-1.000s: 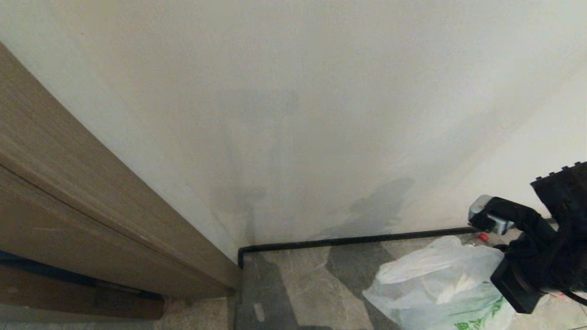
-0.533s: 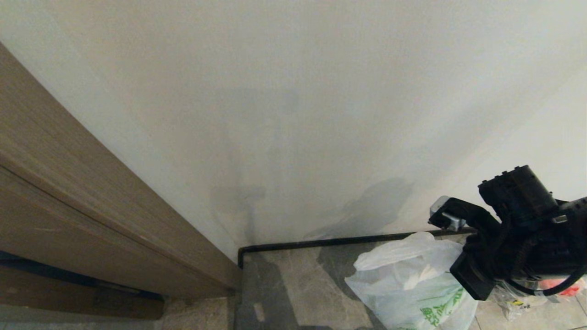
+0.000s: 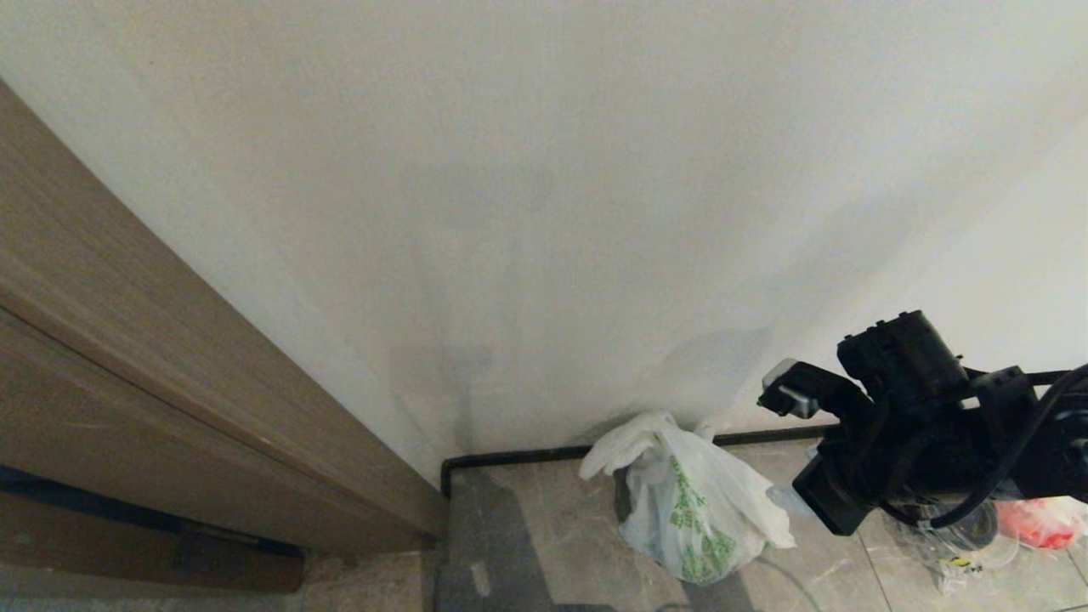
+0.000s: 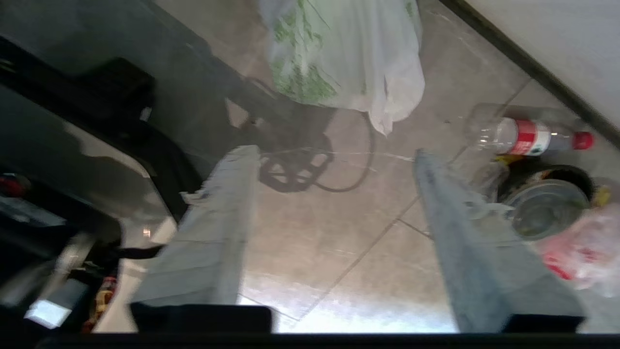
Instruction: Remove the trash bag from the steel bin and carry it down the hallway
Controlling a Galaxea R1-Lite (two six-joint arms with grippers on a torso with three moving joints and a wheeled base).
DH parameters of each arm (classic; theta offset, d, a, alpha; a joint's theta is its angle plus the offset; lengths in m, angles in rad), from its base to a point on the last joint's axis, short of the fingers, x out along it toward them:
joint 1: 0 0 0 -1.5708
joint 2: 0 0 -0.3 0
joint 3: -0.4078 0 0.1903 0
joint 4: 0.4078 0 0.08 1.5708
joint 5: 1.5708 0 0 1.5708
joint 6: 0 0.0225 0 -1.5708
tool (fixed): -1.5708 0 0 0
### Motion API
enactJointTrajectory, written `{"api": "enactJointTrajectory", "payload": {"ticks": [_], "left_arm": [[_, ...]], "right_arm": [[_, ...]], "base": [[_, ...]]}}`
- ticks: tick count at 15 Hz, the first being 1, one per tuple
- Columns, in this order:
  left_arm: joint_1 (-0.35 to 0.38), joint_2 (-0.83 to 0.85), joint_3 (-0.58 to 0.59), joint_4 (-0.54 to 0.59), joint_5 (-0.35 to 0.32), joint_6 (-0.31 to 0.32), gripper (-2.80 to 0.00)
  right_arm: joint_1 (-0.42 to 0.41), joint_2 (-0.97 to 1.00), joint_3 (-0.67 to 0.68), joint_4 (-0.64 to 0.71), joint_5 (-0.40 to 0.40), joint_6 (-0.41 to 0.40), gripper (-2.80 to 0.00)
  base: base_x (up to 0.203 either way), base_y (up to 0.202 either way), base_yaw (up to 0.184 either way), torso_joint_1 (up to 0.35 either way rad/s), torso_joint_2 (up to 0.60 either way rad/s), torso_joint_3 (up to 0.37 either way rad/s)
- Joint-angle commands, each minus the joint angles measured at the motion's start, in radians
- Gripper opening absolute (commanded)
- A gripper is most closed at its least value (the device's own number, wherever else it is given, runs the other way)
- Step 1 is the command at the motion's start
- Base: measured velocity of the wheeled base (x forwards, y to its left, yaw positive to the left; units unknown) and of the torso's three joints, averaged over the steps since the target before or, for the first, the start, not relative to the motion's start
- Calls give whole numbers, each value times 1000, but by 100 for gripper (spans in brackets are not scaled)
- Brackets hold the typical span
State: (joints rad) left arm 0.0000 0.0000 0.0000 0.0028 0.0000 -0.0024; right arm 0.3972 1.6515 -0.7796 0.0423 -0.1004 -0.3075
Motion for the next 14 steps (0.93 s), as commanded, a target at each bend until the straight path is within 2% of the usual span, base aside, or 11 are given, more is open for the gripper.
{"api": "enactJointTrajectory", "payload": {"ticks": [1,3,4,6,8,9,11,14], "left_arm": [[0,0,0,0,2,-1,-280],[0,0,0,0,2,-1,-280],[0,0,0,0,0,-1,-280],[0,0,0,0,1,-1,-280],[0,0,-1,0,0,-1,-280],[0,0,0,0,2,-1,-280],[0,0,0,0,1,-1,-280],[0,0,0,0,2,-1,-280]], "right_arm": [[1,-75,12,11,-1,21,0],[-3,-204,34,64,-1,66,0],[-8,-280,40,116,-1,97,-280],[-35,-411,42,262,-16,145,-280],[-74,-500,40,343,-95,193,-280],[-82,-541,46,353,-131,226,-280],[-103,-646,73,363,-148,279,-280],[-209,-868,177,359,-129,310,-280]], "base": [[0,0,0,0,0,0],[0,0,0,0,0,0],[0,0,0,0,0,0],[0,0,0,0,0,0],[0,0,0,0,0,0],[0,0,0,0,0,0],[0,0,0,0,0,0],[0,0,0,0,0,0]]}}
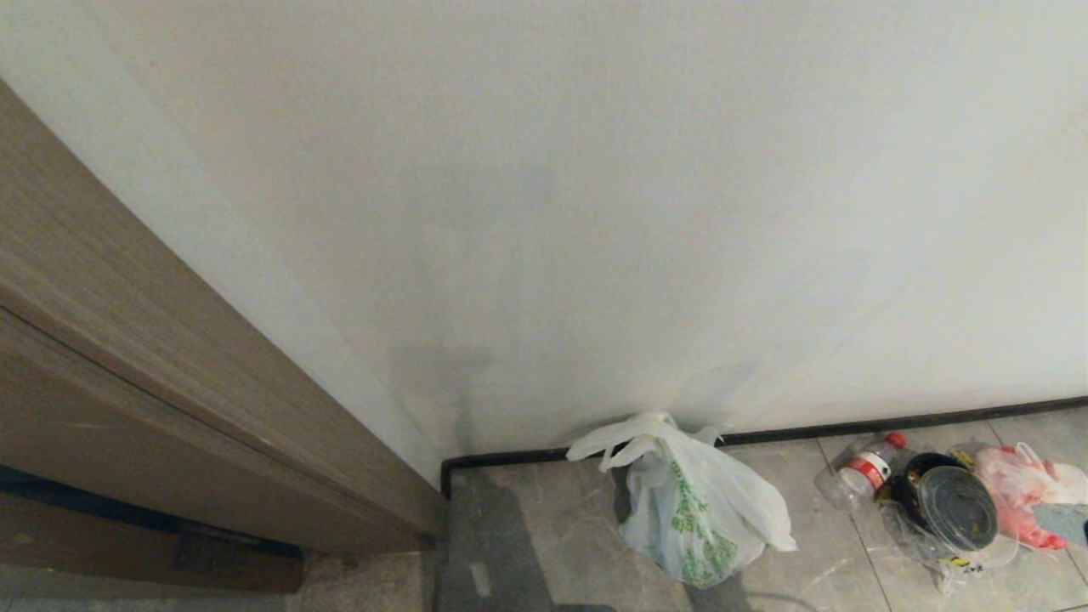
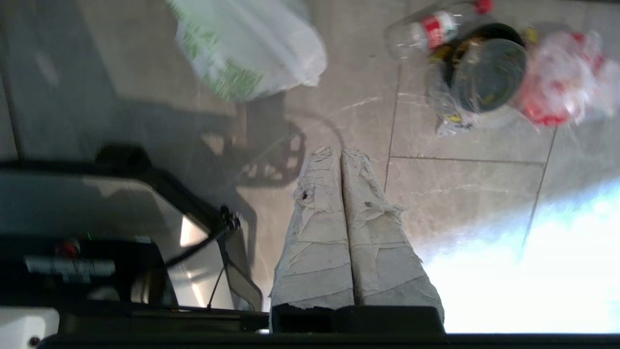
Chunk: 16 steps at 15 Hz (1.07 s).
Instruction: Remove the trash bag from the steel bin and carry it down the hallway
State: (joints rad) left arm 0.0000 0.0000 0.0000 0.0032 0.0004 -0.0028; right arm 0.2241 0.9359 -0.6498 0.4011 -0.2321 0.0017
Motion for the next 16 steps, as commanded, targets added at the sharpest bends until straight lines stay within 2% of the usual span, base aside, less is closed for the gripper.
{"api": "enactJointTrajectory", "payload": {"ticks": [1,2,4,6,11,14,16], "left_arm": [[0,0,0,0,0,0,-280],[0,0,0,0,1,0,-280],[0,0,0,0,1,0,-280],[0,0,0,0,0,0,-280],[0,0,0,0,1,0,-280],[0,0,0,0,1,0,-280],[0,0,0,0,1,0,-280]], "right_arm": [[-75,-247,117,-9,12,-3,-280],[-120,-343,187,-23,29,-10,-280],[-205,-519,333,-76,124,-34,-280],[-249,-649,414,-125,202,-71,-280],[-228,-968,546,-189,239,-85,-280],[-223,-976,644,-403,241,-64,-280],[-221,-976,650,-408,245,-79,-280]], "base": [[0,0,0,0,0,0],[0,0,0,0,0,0],[0,0,0,0,0,0],[0,0,0,0,0,0],[0,0,0,0,0,0],[0,0,0,0,0,0],[0,0,0,0,0,0]]}}
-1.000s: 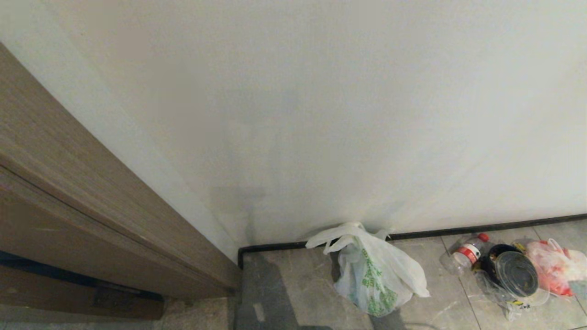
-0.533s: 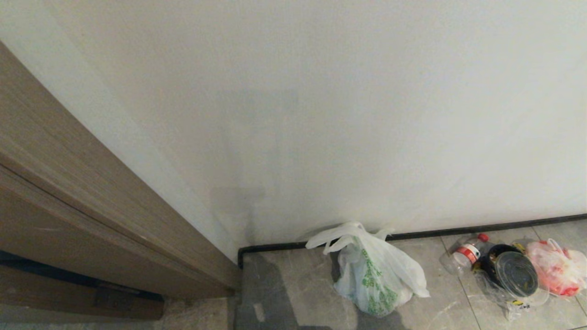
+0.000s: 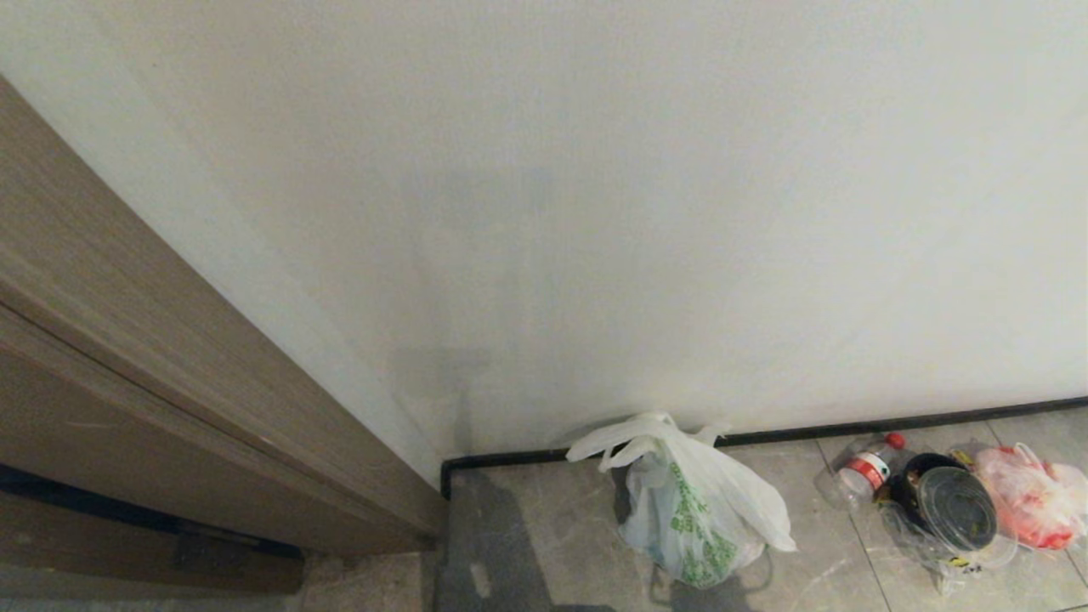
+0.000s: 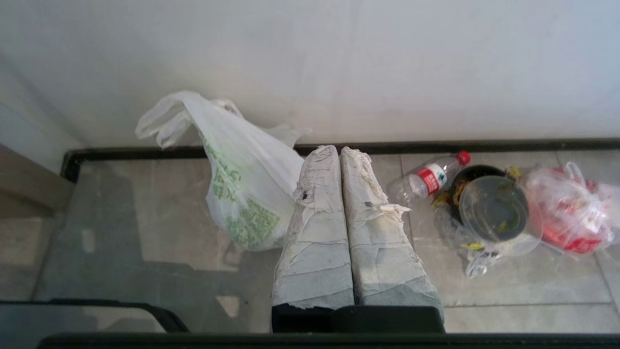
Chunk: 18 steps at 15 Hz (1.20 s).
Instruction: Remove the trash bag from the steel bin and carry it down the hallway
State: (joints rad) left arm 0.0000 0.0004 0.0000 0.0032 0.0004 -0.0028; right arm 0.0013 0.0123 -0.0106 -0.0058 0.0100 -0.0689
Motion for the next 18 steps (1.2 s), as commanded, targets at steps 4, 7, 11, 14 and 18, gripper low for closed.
{"api": "enactJointTrajectory", "payload": {"ticks": [4,7,11,14,18], "left_arm": [[0,0,0,0,1,0,-280],[0,0,0,0,1,0,-280],[0,0,-1,-1,0,9,-280],[0,0,0,0,0,6,-280],[0,0,0,0,1,0,-280]], "right_arm": [[1,-52,11,0,-7,10,-280],[0,-52,11,0,-10,22,-280],[0,-52,11,0,-10,24,-280],[0,-52,11,1,-12,38,-280],[0,-52,11,1,-12,38,-280]], "base": [[0,0,0,0,0,0],[0,0,0,0,0,0],[0,0,0,0,0,0],[0,0,0,0,0,0],[0,0,0,2,-1,21]]}}
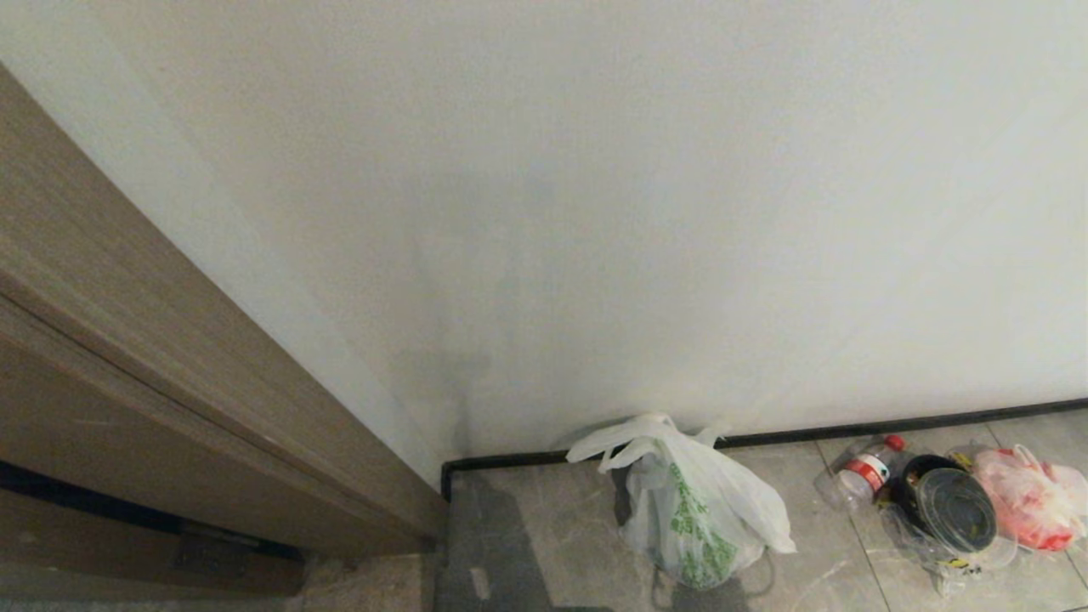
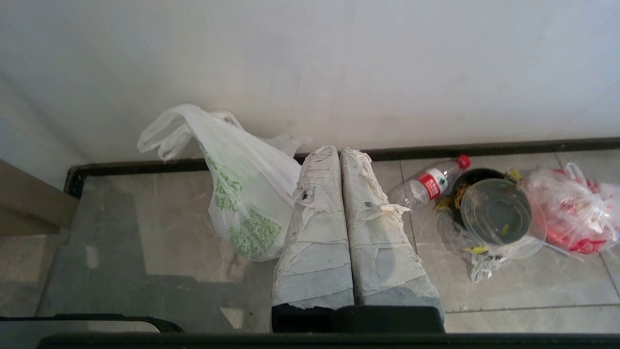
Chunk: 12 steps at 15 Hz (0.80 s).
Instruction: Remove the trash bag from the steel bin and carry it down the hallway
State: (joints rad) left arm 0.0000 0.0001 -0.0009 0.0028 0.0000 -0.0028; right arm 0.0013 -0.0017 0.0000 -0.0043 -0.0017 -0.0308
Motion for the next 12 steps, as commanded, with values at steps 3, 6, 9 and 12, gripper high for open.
{"api": "enactJointTrajectory", "payload": {"ticks": [3,6,9,12], "left_arm": [[0,0,1,0,0,0,-280],[0,0,1,0,1,0,-280],[0,0,1,0,0,0,-280],[0,0,1,0,0,0,-280]], "right_arm": [[0,-38,0,-2,0,0,-280],[0,-38,0,-2,0,0,-280],[0,-38,0,-2,0,0,-280],[0,-38,0,-2,0,-3,-280]], "base": [[0,0,0,4,3,165],[0,0,0,2,2,194],[0,0,0,2,3,201],[0,0,0,2,4,206]]}}
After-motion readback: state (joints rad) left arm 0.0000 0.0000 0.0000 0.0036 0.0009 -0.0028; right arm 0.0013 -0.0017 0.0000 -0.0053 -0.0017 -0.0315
